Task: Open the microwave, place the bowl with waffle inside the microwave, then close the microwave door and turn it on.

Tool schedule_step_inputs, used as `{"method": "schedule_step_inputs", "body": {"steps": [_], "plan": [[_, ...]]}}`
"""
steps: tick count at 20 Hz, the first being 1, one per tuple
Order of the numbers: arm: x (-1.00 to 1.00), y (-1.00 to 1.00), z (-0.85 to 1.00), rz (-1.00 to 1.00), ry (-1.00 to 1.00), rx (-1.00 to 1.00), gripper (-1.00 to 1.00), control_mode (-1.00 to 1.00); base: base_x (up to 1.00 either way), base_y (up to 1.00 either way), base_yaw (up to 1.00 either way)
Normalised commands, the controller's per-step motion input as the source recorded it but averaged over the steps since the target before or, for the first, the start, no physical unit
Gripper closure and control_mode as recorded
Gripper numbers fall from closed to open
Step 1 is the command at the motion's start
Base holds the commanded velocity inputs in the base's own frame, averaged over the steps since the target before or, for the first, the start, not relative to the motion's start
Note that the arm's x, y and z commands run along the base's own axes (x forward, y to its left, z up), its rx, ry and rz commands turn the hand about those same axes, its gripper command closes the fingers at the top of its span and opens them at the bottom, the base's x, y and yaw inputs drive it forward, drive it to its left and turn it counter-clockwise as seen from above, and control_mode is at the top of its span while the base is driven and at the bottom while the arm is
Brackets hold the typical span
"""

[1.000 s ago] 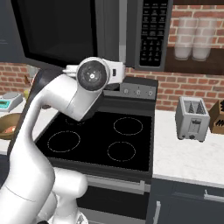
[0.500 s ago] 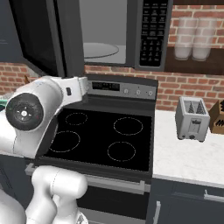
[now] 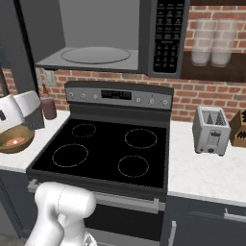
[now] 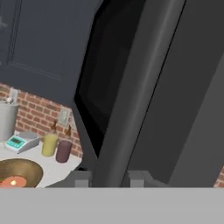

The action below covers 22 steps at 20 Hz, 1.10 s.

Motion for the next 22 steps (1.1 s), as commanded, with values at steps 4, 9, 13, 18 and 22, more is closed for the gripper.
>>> {"method": "schedule_step_inputs", "body": {"steps": [4, 9, 13, 18, 22], "plan": [[-0.32, 0.23, 0.07, -0.15, 0.00, -0.14, -1.00, -1.00, 0.00, 0.00, 0.00], [-0.68, -0.25, 0.00, -0.17, 0.00, 0.00, -1.00, -1.00, 0.00, 0.00, 0.00], [-0.98, -0.24, 0.04, -0.01, -0.10, 0.09, -1.00, -1.00, 0.00, 0.00, 0.00], [-0.99, -0.02, 0.17, 0.00, -0.25, 0.10, -1.00, -1.00, 0.00, 0.00, 0.00], [-0.72, -0.04, 0.28, 0.04, -0.31, 0.06, -1.00, -1.00, 0.00, 0.00, 0.00]]}}
